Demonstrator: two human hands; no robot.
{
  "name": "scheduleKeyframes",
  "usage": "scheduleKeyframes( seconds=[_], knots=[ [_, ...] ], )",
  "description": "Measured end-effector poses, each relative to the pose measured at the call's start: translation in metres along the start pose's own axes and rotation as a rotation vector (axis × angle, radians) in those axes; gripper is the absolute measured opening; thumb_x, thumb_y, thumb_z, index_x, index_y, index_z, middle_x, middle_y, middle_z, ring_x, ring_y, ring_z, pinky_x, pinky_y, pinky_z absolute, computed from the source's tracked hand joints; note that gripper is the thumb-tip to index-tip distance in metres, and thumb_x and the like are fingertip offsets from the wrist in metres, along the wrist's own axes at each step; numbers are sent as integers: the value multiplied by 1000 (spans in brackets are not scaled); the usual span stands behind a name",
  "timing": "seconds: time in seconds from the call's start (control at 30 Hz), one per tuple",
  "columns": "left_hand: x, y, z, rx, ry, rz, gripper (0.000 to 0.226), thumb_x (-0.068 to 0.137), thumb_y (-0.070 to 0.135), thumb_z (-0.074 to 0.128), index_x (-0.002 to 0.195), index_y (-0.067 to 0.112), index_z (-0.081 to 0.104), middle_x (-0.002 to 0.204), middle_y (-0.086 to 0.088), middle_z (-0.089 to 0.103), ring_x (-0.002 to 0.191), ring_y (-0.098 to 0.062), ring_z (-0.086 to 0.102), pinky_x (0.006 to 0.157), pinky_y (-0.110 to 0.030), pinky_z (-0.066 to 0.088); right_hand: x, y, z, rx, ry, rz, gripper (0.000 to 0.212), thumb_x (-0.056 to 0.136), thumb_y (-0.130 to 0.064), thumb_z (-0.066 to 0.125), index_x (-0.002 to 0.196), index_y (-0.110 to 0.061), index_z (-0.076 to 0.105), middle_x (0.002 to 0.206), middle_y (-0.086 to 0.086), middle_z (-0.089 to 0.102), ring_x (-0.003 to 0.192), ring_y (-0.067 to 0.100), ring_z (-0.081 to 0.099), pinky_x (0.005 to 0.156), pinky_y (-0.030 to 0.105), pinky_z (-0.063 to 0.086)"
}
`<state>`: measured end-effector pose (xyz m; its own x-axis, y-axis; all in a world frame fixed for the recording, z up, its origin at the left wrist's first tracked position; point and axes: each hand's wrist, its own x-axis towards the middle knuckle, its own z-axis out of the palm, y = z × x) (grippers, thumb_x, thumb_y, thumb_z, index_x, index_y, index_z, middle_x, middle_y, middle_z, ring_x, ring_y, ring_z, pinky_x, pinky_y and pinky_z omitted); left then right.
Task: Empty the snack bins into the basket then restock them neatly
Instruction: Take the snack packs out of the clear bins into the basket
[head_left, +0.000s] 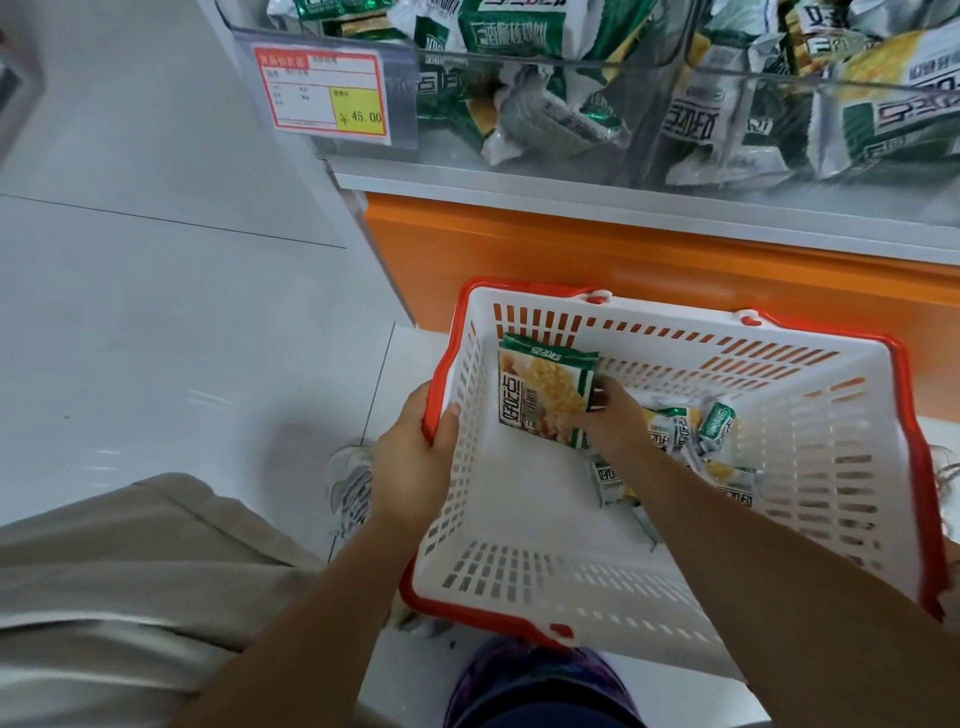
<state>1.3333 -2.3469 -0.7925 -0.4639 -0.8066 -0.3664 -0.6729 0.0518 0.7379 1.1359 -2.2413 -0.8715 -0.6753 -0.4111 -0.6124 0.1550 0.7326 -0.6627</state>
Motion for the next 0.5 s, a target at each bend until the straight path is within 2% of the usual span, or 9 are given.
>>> scheduleKeyframes(
  seconds=[0.07, 0.13, 0.23, 0.33, 0.4, 0.5],
  knots=[
    [1, -1, 1, -23, -12, -11, 39, 97, 54, 44, 132, 37, 49, 110, 14, 68, 87, -11, 72, 73, -35, 63, 5, -1, 13, -172, 81, -119, 61, 74, -25, 74, 130, -26, 52, 120, 3, 64, 106, 24, 59, 86, 38, 53],
    [1, -2, 1, -35, -23, -23, 41, 96, 56, 45, 133, 38, 48, 113, 14, 68, 89, -13, 72, 72, -37, 63, 10, -3, 18, -401, 169, -230, 62, 77, -30, 70, 135, -28, 48, 127, 5, 57, 118, 30, 49, 100, 48, 44],
    [3, -1, 2, -17, -10, -27, 45, 96, 54, 45, 137, 36, 47, 118, 12, 66, 93, -15, 71, 73, -38, 63, 16, -13, 13, -642, 289, -345, 55, 85, -21, 61, 138, -27, 47, 133, 5, 51, 122, 31, 39, 101, 47, 38],
    [3, -1, 1, -10, -3, -25, 44, 97, 52, 45, 137, 35, 47, 118, 11, 67, 95, -15, 71, 75, -38, 62, 18, -17, 11, -820, 289, -407, 56, 87, -14, 56, 139, -31, 47, 134, 2, 48, 123, 29, 36, 100, 48, 37],
    [3, -1, 0, -6, 0, -23, 41, 98, 50, 46, 136, 34, 48, 117, 11, 67, 96, -15, 71, 76, -39, 62, 20, -16, 16, -805, 213, -440, 57, 86, -11, 58, 140, -27, 45, 137, 1, 47, 127, 27, 35, 104, 50, 38],
    [2, 1, 0, -13, -3, -30, 41, 98, 49, 46, 136, 34, 48, 117, 11, 67, 96, -16, 71, 77, -39, 62, 20, -15, 22, -589, 146, -444, 59, 82, -4, 65, 137, -18, 46, 139, 2, 46, 133, 24, 34, 113, 45, 30]
  ],
)
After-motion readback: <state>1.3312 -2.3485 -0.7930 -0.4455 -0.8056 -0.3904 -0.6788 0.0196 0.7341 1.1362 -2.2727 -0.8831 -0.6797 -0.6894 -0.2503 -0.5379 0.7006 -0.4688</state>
